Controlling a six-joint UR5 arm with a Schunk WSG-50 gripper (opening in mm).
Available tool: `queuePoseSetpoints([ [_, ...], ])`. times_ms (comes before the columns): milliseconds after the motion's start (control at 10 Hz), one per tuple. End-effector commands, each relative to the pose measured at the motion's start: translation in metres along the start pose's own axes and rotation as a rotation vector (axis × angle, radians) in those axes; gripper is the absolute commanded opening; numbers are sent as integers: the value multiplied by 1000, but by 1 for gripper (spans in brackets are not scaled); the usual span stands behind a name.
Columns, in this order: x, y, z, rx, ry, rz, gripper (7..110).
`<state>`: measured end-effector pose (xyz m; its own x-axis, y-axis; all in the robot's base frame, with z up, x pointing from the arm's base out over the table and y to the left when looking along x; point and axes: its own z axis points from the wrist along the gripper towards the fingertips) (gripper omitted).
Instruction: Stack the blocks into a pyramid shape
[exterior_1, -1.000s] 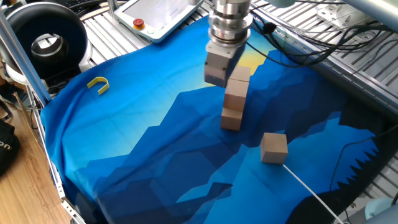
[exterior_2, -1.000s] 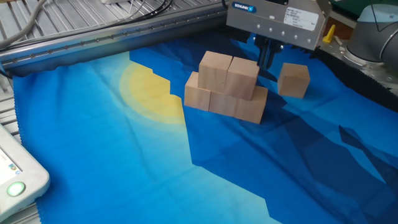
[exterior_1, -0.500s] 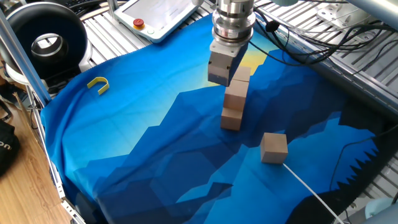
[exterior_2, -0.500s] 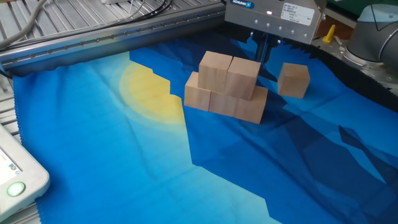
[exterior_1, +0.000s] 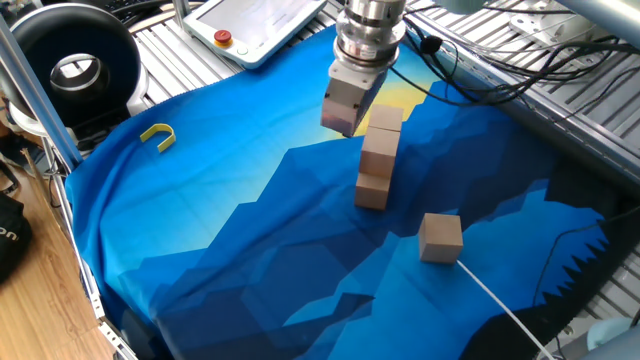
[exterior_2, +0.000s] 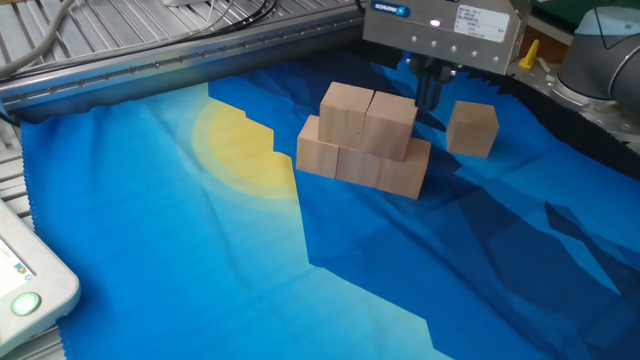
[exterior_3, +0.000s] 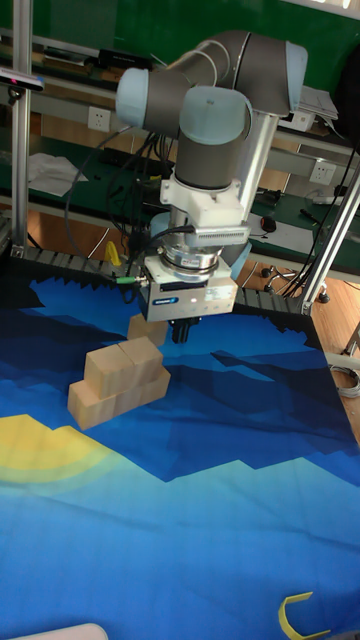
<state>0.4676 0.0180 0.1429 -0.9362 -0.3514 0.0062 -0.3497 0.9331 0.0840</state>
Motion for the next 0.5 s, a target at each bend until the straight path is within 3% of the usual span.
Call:
queuePoseSetpoints([
  [0, 59, 9, 12, -62, 37, -32, 7],
  [100, 65, 4, 14, -68, 33, -35, 7],
  [200, 73, -9, 9, -8, 66, -8, 7],
  [400, 76, -7, 7, -6, 79, 31, 7],
])
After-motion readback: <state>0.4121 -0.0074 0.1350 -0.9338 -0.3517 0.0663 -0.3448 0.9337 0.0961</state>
